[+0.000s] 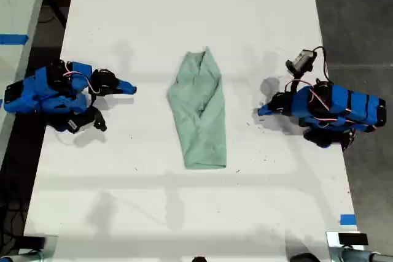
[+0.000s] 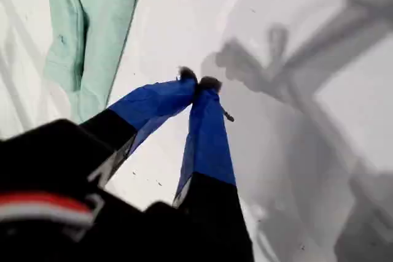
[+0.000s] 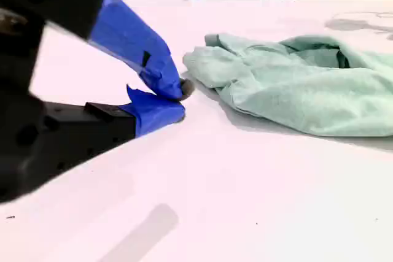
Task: Fold t shirt
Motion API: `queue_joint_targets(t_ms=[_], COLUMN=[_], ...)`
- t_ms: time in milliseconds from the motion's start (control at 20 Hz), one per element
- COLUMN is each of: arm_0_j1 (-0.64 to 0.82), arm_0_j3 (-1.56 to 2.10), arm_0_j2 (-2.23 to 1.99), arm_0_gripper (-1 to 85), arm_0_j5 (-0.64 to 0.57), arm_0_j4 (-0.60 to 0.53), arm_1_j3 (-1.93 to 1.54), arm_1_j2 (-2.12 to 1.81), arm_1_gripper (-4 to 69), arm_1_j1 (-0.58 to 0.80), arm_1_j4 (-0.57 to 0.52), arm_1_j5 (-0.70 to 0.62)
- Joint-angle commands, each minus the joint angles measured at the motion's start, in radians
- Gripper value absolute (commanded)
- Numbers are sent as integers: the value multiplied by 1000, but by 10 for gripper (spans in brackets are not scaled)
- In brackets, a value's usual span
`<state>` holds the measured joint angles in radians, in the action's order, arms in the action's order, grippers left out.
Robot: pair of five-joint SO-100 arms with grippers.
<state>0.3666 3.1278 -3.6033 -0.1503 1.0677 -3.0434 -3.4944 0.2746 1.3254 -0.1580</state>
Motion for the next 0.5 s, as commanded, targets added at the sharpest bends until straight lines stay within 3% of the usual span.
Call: queue_joint_targets(t_ms=[0, 450], arm_0_j1=[-8, -34], arm_0_j3=[8, -26], arm_0_j2=[-5, -2], arm_0_gripper=[-2, -2], arm_0_j5=[20, 75], arm_0_j4=[-55, -37], arm_1_j3=[-25, 8], arm_1_j2=[-12, -12], arm_1_gripper=[-2, -2], arm_1_j1=[0, -25], arm_1_j4=[43, 43], arm_1_j5=[333, 344])
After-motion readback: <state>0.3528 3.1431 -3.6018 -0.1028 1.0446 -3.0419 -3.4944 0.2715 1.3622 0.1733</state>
